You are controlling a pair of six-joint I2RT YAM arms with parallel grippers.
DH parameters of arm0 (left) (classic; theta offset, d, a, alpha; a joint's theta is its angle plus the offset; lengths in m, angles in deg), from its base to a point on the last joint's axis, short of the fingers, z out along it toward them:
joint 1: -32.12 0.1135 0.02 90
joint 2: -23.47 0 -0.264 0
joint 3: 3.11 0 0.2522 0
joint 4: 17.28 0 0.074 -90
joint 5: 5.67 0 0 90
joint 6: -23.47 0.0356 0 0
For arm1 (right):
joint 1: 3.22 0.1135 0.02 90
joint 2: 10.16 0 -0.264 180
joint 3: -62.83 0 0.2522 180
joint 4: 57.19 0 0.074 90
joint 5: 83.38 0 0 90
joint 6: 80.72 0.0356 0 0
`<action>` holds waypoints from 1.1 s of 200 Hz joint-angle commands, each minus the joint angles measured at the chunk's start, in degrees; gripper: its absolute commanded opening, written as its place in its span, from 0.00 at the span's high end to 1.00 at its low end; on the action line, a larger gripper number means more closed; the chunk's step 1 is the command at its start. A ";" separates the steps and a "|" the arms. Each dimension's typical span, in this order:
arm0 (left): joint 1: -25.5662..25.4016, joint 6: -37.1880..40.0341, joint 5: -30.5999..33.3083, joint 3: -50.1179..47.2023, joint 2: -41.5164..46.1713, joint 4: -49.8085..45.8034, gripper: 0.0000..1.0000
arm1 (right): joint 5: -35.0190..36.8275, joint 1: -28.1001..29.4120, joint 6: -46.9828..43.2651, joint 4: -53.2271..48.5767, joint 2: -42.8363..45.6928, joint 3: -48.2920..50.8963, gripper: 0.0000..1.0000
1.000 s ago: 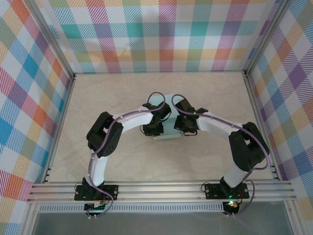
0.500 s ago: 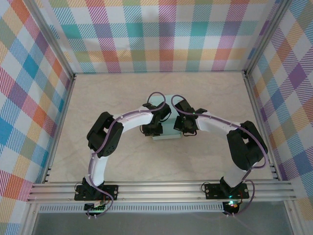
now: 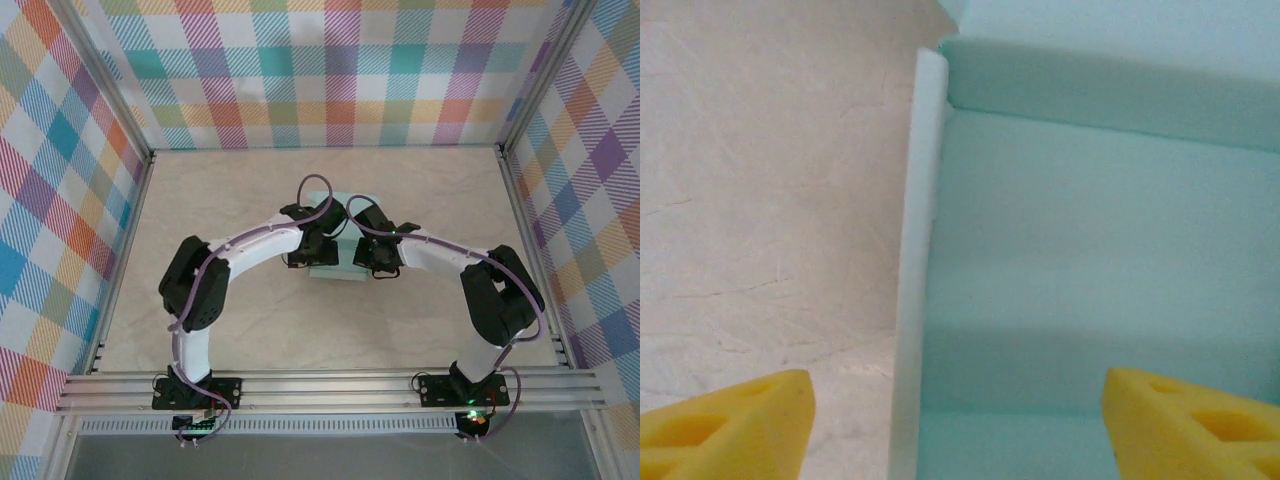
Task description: Fold the paper box
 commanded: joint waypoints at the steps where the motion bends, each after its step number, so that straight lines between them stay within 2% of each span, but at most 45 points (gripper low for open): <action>1: 0.16 0.01 0.48 -0.85 4.86 0.65 0.21 | 2.73 0.28 -1.79 0.57 -0.92 -1.40 1.00; 25: 1.25 -0.41 0.31 -3.86 6.70 1.89 0.18 | 3.97 0.38 -2.68 -0.03 -1.07 -1.93 1.00; 46: 2.64 -1.55 -0.60 -7.53 8.29 4.62 0.09 | 4.91 0.46 -3.77 -0.83 -1.51 -2.50 1.00; 67: 3.84 -1.93 -1.88 -9.67 9.47 6.61 0.07 | 5.83 0.46 -4.56 -0.98 -1.99 -2.51 0.89; 112: 4.49 -1.08 -0.42 -10.12 10.41 5.89 0.06 | 6.59 0.46 -5.75 -1.82 -3.13 -3.94 0.69; 136: 4.66 -1.14 -0.59 -10.59 10.66 6.28 0.06 | 6.55 0.47 -6.34 -2.13 -3.56 -4.59 0.65; 192: 4.92 -0.89 -0.69 -11.43 11.03 7.16 0.05 | 5.64 0.26 -9.91 -1.93 -6.21 -5.90 0.66; 220: 5.62 -0.97 -1.22 -12.93 11.78 8.67 0.05 | 3.83 0.20 -12.20 -2.23 -7.87 -7.24 0.74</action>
